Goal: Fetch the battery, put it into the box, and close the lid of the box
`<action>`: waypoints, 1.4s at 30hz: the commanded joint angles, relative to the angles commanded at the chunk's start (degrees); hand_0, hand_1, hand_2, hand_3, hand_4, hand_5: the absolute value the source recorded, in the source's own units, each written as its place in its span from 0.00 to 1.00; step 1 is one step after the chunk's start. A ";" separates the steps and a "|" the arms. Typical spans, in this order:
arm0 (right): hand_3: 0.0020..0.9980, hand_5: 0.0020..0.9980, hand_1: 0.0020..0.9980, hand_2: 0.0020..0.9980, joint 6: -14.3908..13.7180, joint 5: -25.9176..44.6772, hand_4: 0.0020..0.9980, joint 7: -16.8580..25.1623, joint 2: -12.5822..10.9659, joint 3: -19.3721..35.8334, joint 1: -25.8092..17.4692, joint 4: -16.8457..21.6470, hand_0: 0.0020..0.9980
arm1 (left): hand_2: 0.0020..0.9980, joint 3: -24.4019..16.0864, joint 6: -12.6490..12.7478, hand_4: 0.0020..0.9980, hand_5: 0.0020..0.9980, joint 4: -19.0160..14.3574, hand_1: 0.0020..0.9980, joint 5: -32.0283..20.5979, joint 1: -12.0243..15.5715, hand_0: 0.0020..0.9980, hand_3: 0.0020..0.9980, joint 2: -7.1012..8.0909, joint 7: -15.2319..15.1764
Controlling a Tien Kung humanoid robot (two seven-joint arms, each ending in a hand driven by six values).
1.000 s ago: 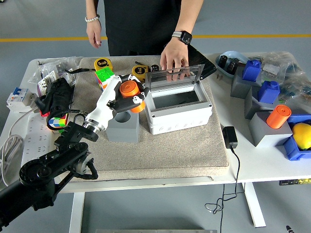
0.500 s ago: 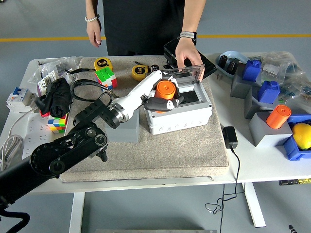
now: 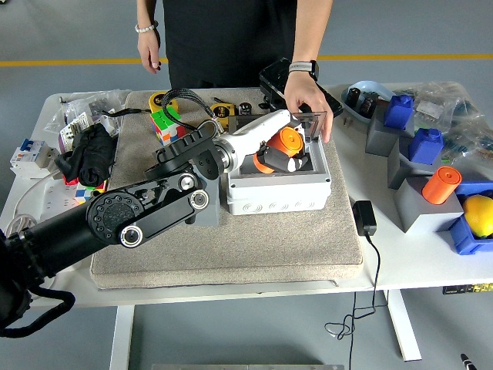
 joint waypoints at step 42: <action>0.58 0.59 0.66 0.65 -0.58 -1.85 0.98 0.56 -0.31 0.12 0.46 0.86 0.73 | 0.51 4.91 -1.62 1.00 0.42 5.50 0.54 6.84 -4.72 0.37 0.54 -2.41 1.87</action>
